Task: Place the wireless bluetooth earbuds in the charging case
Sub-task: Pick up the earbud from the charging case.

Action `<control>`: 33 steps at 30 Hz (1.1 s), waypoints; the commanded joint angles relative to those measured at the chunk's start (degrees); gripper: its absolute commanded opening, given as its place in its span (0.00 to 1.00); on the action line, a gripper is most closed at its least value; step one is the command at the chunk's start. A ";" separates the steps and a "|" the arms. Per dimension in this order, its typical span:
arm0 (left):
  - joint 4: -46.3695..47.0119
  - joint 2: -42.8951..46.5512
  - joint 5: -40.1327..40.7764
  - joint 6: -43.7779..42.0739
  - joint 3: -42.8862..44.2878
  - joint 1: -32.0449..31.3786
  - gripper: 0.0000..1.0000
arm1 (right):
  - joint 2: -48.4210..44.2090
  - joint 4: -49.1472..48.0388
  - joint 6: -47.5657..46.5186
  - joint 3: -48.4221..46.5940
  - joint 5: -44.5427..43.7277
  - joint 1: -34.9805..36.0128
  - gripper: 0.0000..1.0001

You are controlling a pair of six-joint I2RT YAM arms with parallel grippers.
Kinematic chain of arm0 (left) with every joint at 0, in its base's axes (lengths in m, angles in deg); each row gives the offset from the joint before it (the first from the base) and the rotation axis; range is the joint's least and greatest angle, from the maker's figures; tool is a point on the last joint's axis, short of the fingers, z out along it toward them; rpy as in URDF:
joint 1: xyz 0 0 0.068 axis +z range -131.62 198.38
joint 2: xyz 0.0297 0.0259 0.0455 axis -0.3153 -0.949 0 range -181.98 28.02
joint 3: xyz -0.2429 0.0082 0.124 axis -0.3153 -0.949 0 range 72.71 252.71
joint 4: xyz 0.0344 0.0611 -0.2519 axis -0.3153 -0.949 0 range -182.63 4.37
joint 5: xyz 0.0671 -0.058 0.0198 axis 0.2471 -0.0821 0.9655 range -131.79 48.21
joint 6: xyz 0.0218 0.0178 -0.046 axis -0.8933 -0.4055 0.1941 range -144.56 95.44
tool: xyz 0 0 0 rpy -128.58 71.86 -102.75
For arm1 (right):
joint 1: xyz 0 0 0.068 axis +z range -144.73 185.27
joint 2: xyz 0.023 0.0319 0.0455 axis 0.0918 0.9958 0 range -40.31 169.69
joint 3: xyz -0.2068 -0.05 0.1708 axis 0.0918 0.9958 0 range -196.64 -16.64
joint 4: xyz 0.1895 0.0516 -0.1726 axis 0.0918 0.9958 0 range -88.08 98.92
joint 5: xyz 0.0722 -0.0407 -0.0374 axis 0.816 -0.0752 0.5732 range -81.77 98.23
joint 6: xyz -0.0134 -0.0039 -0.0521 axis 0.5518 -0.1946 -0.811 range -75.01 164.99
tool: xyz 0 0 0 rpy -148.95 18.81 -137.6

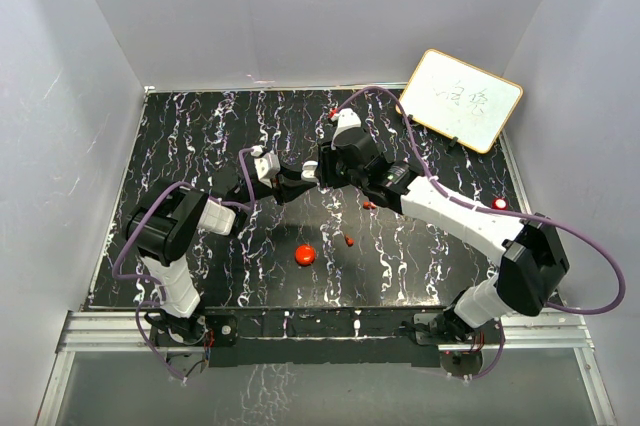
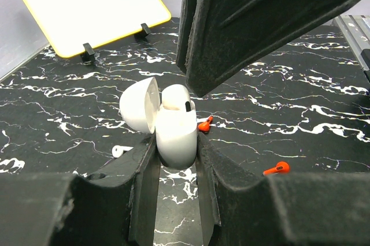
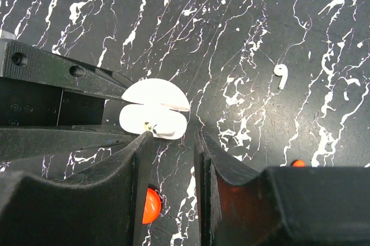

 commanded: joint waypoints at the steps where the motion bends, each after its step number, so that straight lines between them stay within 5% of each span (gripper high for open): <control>1: 10.60 3.19 -1.83 -1.55 -0.01 0.27 0.00 | 0.02 -2.57 0.99 -2.44 -1.33 -0.10 0.32; 33: 10.58 2.97 -2.25 -1.27 0.25 0.17 0.00 | 2.27 -5.25 2.14 -3.32 1.28 -0.04 0.25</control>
